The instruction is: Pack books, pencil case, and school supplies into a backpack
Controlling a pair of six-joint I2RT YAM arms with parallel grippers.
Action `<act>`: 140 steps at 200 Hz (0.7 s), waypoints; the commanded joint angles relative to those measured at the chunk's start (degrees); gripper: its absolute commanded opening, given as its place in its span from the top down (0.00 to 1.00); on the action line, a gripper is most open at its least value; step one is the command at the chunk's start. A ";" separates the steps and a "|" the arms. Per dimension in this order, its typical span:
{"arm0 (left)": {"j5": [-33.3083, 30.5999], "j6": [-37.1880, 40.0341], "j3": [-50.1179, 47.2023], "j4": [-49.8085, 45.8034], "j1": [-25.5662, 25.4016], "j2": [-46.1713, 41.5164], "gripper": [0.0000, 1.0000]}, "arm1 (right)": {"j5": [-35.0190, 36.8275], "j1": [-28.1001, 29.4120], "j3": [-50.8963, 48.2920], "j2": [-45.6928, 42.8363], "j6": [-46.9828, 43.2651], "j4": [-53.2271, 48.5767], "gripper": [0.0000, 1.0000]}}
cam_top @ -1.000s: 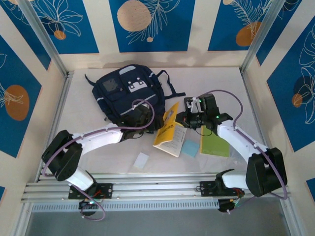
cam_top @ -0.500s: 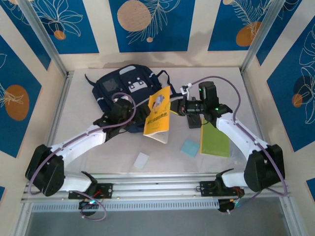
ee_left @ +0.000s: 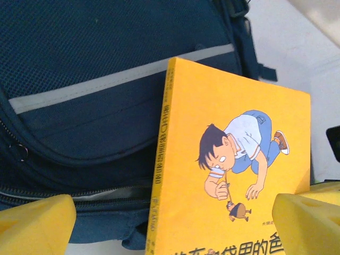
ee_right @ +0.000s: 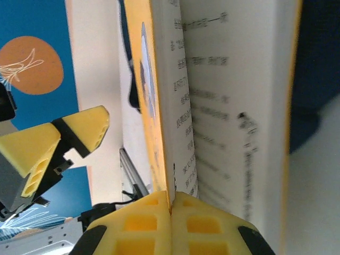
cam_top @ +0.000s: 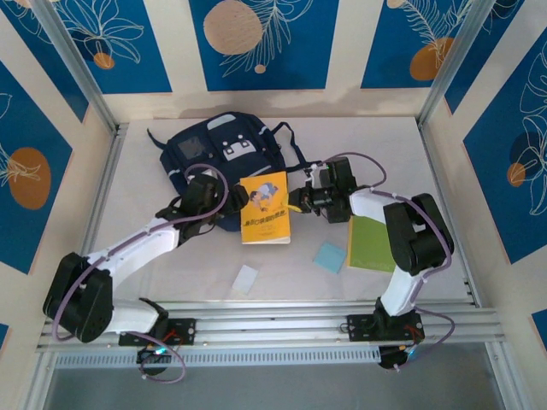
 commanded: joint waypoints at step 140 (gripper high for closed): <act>19.02 1.82 6.92 8.49 -1.88 14.65 0.71 | 7.72 -0.22 2.24 5.91 -4.45 -7.08 1.00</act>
